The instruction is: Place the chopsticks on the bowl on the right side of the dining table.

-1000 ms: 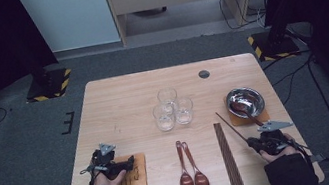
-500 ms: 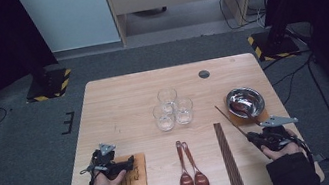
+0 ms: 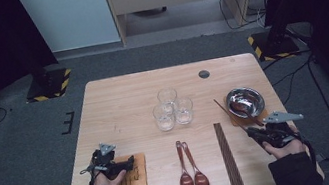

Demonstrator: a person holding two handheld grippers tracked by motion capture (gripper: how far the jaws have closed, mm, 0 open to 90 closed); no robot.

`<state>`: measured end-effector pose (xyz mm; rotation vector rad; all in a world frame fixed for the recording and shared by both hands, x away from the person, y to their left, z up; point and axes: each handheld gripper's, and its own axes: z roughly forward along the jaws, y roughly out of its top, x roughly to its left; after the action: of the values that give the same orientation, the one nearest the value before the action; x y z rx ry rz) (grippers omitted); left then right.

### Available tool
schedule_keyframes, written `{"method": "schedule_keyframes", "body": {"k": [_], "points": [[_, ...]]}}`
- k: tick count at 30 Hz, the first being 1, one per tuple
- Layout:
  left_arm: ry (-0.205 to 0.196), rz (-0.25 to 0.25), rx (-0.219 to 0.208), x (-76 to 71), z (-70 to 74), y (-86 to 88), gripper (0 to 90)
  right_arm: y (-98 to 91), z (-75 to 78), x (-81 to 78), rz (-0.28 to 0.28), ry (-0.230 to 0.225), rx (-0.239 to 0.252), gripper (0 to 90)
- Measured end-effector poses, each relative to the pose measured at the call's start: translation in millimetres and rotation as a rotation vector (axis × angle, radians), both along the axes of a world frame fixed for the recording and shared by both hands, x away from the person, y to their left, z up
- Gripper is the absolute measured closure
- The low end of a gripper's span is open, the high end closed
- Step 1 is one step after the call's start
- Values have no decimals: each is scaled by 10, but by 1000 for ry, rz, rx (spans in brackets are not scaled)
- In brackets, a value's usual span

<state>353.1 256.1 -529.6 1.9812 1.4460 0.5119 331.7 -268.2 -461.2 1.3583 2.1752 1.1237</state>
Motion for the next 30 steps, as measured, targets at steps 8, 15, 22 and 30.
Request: {"method": "schedule_keyframes", "body": {"k": [8, 15, 22, 30], "points": [[1, 1, -2, 0, -1, -1, 0, -21, 108, 8, 2, -24, 16, 851], [0, 0, -1, 0, 0, 0, 0, -53, 202, 25, 5, -44, 31, 851], [0, 0, -1, 1, 0, 0, 0, -89, 300, 40, 0, -62, 50, 851], [0, 0, -1, 1, 0, 0, 0, -102, 377, 63, 9, -80, 68, 851]]}}
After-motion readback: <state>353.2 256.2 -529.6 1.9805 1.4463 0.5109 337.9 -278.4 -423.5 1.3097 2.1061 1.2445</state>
